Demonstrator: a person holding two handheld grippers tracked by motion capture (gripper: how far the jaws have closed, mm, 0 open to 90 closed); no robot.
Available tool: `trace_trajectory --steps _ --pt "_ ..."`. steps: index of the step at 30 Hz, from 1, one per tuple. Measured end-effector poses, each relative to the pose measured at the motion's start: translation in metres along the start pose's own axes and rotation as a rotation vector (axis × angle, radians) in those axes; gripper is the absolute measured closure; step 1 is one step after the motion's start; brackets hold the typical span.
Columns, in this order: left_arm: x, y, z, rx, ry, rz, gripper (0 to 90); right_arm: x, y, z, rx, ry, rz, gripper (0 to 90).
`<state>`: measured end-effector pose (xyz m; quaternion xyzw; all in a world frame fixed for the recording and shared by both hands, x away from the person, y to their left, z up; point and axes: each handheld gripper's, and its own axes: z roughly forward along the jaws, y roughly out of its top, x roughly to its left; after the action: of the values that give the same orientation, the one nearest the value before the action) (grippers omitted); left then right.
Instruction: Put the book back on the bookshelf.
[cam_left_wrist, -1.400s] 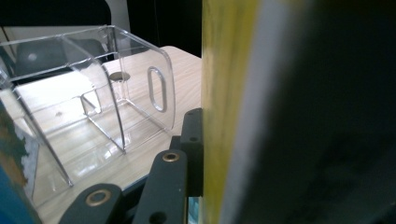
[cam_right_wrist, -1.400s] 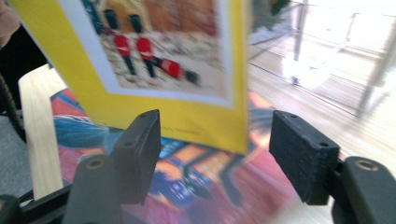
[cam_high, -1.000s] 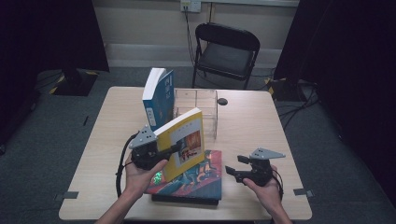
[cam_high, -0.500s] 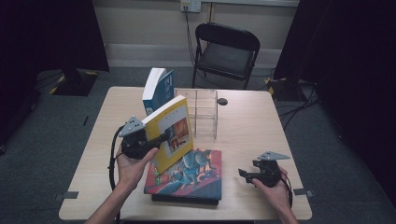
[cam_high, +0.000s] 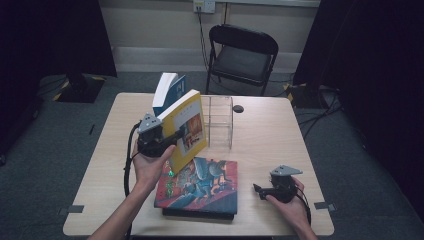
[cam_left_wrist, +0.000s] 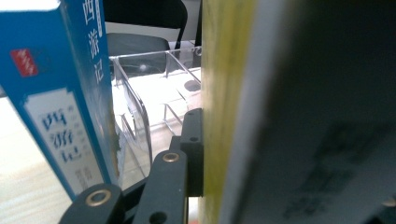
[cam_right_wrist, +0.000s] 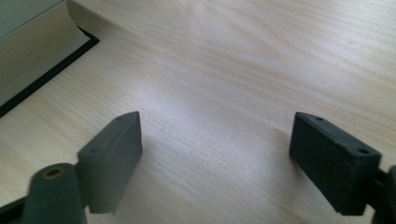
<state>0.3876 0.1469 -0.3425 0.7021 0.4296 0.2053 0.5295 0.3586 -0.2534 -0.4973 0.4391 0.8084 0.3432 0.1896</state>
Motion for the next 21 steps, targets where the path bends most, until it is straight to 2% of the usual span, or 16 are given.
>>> trace_trajectory --steps 2,6,10,12,15,19,21 --pt "-0.001 0.003 0.005 0.003 0.026 0.005 75.7 0.001 -0.002 0.001 -0.017 -0.001 0.002 14.3" --pt "0.001 0.01 0.013 0.013 0.034 -0.004 75.7 0.001 -0.002 0.001 -0.018 -0.001 0.002 14.3" --pt "0.0 0.017 0.024 0.016 0.072 0.007 75.7 0.001 -0.002 0.001 -0.018 -0.002 0.003 14.3" --pt "0.002 0.019 0.031 0.023 0.079 -0.007 75.7 0.001 -0.002 0.001 -0.018 -0.003 0.004 14.3" --pt "0.005 0.019 0.043 0.028 0.081 -0.02 75.7 0.001 -0.002 0.001 -0.018 -0.003 0.004 14.3" --pt "0.006 0.017 0.058 0.056 0.129 -0.005 75.7 0.001 -0.002 0.001 -0.018 -0.003 0.003 14.3" --pt "0.009 0.015 0.065 0.062 0.143 -0.03 75.7 0.001 -0.002 0.001 -0.018 -0.003 0.003 14.3"
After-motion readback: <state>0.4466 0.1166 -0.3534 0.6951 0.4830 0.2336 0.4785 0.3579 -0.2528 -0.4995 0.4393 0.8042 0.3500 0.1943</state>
